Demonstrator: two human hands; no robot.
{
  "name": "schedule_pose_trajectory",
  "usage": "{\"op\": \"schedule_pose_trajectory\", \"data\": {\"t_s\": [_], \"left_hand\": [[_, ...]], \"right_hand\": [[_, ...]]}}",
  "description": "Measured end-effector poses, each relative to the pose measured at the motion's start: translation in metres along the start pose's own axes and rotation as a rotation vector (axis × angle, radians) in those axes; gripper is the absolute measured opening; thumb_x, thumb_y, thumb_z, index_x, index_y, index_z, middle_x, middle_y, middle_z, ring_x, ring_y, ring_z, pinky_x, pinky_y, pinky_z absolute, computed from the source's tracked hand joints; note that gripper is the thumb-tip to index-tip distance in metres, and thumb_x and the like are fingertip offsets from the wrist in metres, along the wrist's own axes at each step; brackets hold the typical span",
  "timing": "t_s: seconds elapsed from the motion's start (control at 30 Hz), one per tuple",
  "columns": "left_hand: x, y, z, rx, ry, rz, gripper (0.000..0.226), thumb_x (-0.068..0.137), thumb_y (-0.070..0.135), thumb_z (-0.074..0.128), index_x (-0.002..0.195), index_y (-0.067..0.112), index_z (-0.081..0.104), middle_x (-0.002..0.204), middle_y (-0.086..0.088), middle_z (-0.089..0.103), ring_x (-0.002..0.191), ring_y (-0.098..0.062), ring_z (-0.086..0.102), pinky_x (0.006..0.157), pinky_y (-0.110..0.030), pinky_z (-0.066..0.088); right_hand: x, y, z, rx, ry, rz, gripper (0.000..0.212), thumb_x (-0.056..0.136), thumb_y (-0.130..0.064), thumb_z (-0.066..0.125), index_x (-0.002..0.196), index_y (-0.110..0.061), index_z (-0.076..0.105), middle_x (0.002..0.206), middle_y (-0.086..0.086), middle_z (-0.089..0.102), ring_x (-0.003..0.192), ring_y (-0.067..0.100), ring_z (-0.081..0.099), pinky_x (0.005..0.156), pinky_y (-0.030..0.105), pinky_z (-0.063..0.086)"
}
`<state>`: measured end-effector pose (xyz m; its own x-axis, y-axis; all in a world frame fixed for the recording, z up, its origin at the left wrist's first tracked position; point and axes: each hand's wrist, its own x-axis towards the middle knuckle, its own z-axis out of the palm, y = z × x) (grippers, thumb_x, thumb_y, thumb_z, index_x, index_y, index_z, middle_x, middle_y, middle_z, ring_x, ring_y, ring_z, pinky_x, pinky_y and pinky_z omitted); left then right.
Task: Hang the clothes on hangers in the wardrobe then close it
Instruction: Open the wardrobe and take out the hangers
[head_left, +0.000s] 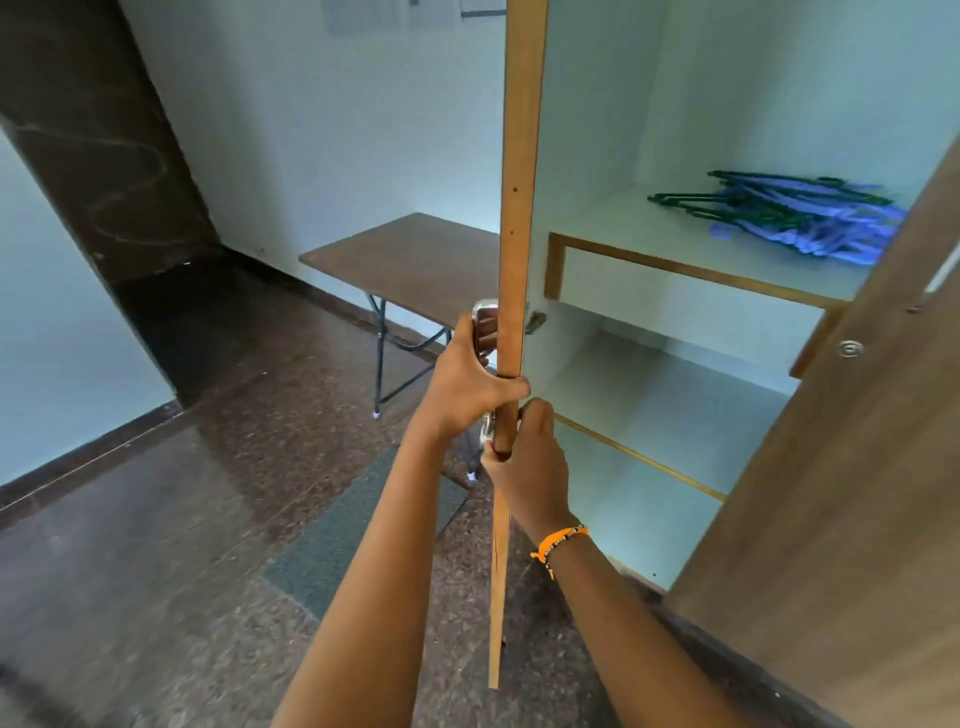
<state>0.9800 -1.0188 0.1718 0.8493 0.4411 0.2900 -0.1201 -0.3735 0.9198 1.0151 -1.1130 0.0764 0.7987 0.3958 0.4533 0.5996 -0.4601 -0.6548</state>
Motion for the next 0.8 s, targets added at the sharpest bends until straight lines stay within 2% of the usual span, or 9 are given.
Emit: {"op": "schedule_pose_trajectory", "data": {"t_s": [0.07, 0.13, 0.23, 0.33, 0.4, 0.47, 0.53, 0.7, 0.8], "left_hand": [[0.0, -0.007, -0.033, -0.04, -0.066, -0.014, 0.056, 0.072, -0.006, 0.071, 0.116, 0.014, 0.042, 0.087, 0.011, 0.055, 0.079, -0.003, 0.059, 0.073, -0.02, 0.051], [0.0, -0.017, -0.062, -0.066, -0.084, -0.033, 0.06, 0.077, -0.012, 0.064, 0.127, 0.009, 0.037, 0.095, 0.004, 0.055, 0.08, 0.001, 0.061, 0.074, -0.017, 0.051], [-0.005, -0.04, -0.1, -0.07, -0.036, -0.06, 0.077, 0.082, -0.005, 0.064, 0.145, 0.017, 0.027, 0.123, 0.003, 0.056, 0.106, -0.001, 0.058, 0.087, -0.02, 0.051], [-0.013, -0.06, -0.13, 0.064, 0.074, -0.058, 0.077, 0.083, 0.008, 0.068, 0.148, 0.02, 0.03, 0.138, 0.002, 0.053, 0.122, -0.01, 0.053, 0.102, -0.026, 0.044], [-0.015, -0.066, -0.145, 0.194, 0.191, -0.047, 0.056, 0.082, 0.013, 0.07, 0.135, 0.013, 0.051, 0.123, -0.002, 0.064, 0.11, -0.015, 0.062, 0.096, -0.027, 0.049], [-0.016, -0.068, -0.156, 0.305, 0.304, -0.038, 0.027, 0.082, 0.015, 0.071, 0.106, 0.004, 0.066, 0.102, -0.007, 0.07, 0.091, -0.019, 0.067, 0.081, -0.019, 0.052], [-0.014, -0.071, -0.165, 0.342, 0.356, -0.05, 0.017, 0.082, 0.015, 0.071, 0.091, 0.0, 0.067, 0.091, -0.008, 0.071, 0.083, -0.019, 0.066, 0.07, -0.011, 0.048], [-0.019, -0.079, -0.179, 0.34, 0.487, -0.15, 0.009, 0.082, 0.011, 0.068, 0.091, 0.008, 0.067, 0.081, 0.0, 0.066, 0.075, -0.012, 0.06, 0.068, -0.022, 0.044], [-0.03, -0.083, -0.17, 0.351, 0.56, -0.104, 0.004, 0.081, 0.007, 0.064, 0.079, 0.01, 0.063, 0.071, -0.002, 0.061, 0.065, -0.013, 0.055, 0.057, -0.018, 0.04]], "right_hand": [[-0.003, -0.022, 0.026, 0.002, -0.069, 0.028, 0.039, 0.083, -0.02, 0.065, 0.09, -0.018, 0.027, 0.087, 0.01, 0.05, 0.064, 0.033, 0.058, 0.047, 0.035, 0.044], [-0.002, -0.044, 0.049, 0.001, -0.094, 0.028, 0.036, 0.084, -0.019, 0.063, 0.092, -0.014, 0.029, 0.091, 0.011, 0.048, 0.067, 0.038, 0.059, 0.046, 0.036, 0.042], [0.005, -0.076, 0.08, -0.028, -0.102, 0.078, 0.034, 0.086, -0.021, 0.059, 0.106, -0.005, 0.036, 0.103, 0.014, 0.05, 0.076, 0.043, 0.06, 0.05, 0.033, 0.034], [0.011, -0.097, 0.106, -0.003, -0.151, 0.132, 0.05, 0.083, -0.029, 0.065, 0.115, -0.005, 0.035, 0.114, 0.012, 0.051, 0.089, 0.042, 0.06, 0.057, 0.035, 0.039], [0.016, -0.107, 0.121, -0.008, -0.203, 0.134, 0.057, 0.081, -0.034, 0.068, 0.117, -0.005, 0.035, 0.116, 0.011, 0.051, 0.094, 0.04, 0.059, 0.063, 0.04, 0.046], [0.022, -0.12, 0.134, -0.024, -0.209, 0.142, 0.059, 0.079, -0.036, 0.068, 0.118, -0.005, 0.036, 0.113, 0.011, 0.053, 0.095, 0.04, 0.06, 0.067, 0.043, 0.051], [0.028, -0.132, 0.145, -0.023, -0.204, 0.149, 0.061, 0.079, -0.039, 0.068, 0.12, -0.005, 0.036, 0.113, 0.011, 0.054, 0.094, 0.04, 0.061, 0.07, 0.045, 0.052], [0.038, -0.139, 0.156, -0.047, -0.281, 0.126, 0.061, 0.082, -0.038, 0.064, 0.123, -0.004, 0.034, 0.118, 0.012, 0.055, 0.098, 0.042, 0.058, 0.076, 0.045, 0.048], [0.045, -0.126, 0.148, 0.029, -0.332, 0.093, 0.04, 0.081, -0.035, 0.065, 0.107, -0.011, 0.046, 0.105, 0.005, 0.06, 0.094, 0.032, 0.059, 0.074, 0.037, 0.044]]}}
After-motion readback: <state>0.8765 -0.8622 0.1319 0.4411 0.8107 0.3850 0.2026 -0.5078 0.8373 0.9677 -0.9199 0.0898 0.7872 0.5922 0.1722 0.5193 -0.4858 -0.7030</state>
